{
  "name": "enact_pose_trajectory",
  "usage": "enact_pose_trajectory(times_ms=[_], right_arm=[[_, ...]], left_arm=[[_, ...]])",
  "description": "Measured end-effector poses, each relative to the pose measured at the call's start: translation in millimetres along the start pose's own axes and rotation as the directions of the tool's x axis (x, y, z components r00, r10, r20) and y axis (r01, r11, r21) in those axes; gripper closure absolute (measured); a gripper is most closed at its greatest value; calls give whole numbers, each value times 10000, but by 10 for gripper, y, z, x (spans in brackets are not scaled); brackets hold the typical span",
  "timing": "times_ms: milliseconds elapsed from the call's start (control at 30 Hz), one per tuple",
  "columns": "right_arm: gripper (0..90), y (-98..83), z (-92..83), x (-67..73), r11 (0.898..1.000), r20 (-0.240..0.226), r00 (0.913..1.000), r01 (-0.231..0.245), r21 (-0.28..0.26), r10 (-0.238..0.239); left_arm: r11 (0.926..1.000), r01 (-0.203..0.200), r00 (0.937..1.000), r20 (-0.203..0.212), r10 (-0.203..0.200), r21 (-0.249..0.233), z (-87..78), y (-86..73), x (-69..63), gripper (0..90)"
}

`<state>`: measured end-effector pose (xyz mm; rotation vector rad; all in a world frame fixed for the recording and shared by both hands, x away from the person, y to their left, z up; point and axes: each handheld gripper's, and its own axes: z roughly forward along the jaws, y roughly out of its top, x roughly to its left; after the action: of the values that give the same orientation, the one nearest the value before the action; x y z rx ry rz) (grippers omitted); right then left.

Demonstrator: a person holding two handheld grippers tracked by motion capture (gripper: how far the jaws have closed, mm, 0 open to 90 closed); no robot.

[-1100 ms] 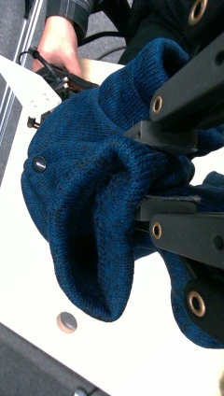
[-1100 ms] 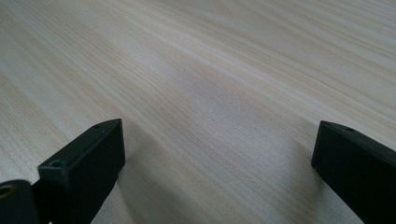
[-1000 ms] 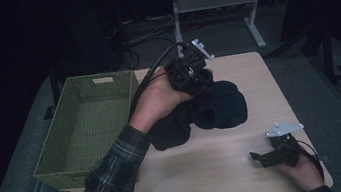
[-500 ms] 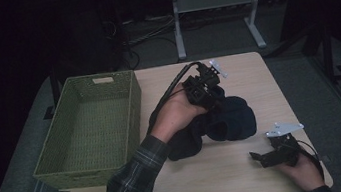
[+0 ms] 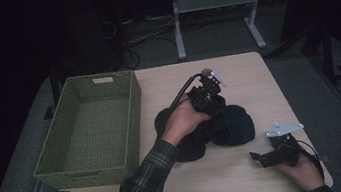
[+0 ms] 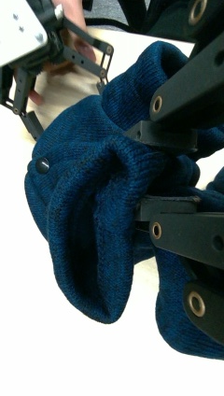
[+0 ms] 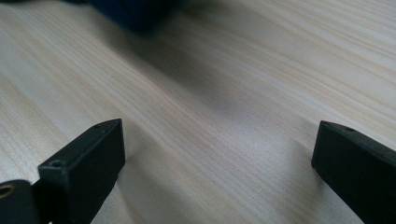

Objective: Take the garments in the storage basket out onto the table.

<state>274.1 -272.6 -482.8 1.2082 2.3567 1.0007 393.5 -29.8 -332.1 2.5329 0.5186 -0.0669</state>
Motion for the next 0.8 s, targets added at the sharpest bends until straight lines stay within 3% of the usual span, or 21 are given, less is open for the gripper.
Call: enact_pose_trajectory(times_ms=[533, 800], right_arm=[[24, 0, 0, 1, 10000, 12, 10000, -22, 11, 22], [24, 0, 2, -2, 10000, -1, 10000, 13, -19, -13]], left_arm=[[9995, 255, 9995, -197, -251, 208, 541, -64, 250, 716], [9969, 739, 9972, -141, -735, 273, 747, -143, 333, 708]])
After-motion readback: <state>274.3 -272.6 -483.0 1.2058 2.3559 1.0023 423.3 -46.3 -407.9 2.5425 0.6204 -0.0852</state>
